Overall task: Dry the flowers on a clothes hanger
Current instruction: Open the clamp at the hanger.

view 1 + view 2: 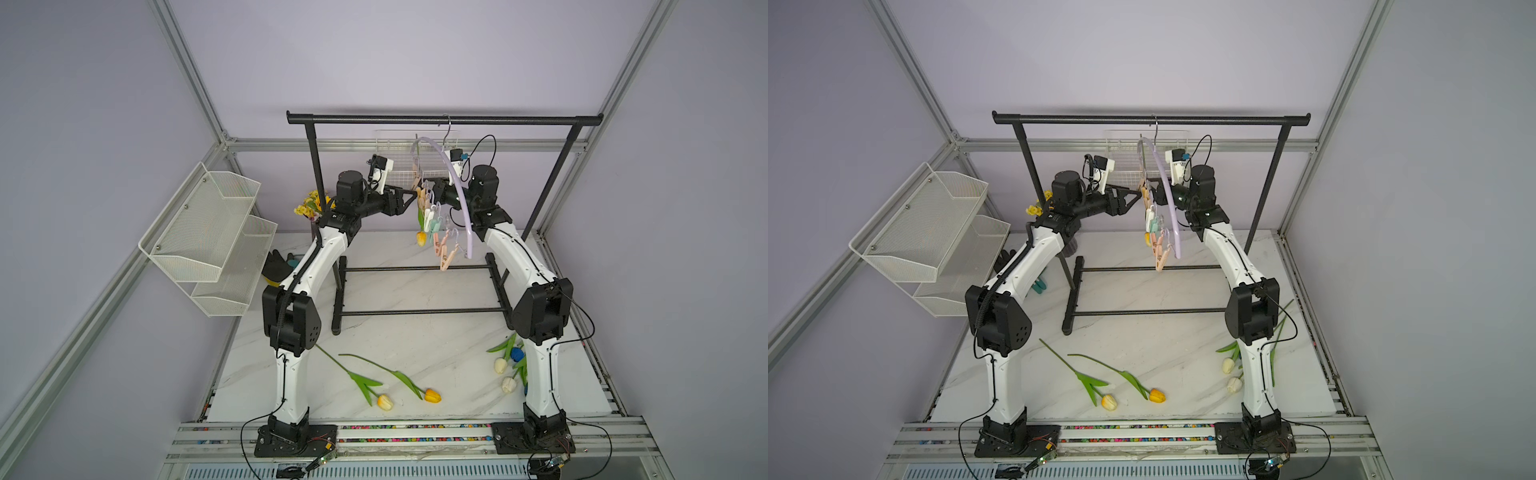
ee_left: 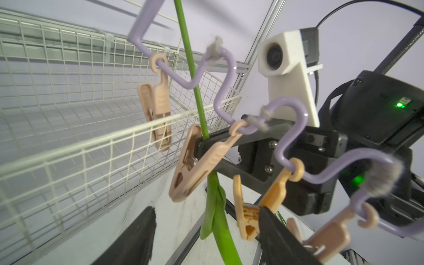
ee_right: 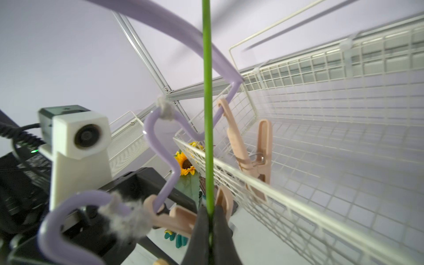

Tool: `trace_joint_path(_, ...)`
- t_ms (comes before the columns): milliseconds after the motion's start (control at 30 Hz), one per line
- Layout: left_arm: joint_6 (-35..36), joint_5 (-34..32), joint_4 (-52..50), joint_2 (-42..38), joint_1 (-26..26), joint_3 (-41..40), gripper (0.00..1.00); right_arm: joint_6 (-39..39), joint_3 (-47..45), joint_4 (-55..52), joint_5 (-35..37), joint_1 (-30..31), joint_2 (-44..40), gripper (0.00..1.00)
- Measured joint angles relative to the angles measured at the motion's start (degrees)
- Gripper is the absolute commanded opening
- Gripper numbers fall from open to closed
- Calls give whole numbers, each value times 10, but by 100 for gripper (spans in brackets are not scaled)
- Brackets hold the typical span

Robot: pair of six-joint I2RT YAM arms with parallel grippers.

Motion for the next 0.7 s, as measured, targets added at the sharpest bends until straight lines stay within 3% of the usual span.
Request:
trace_joint_path(500, -4, -12, 25, -58, -9, -54, 71, -50, -162, -35, 47, -23, -136, 0)
trace_joint_path(700, -4, -17, 24, -64, -9, -54, 71, -67, -191, -44, 99, -32, -183, 0)
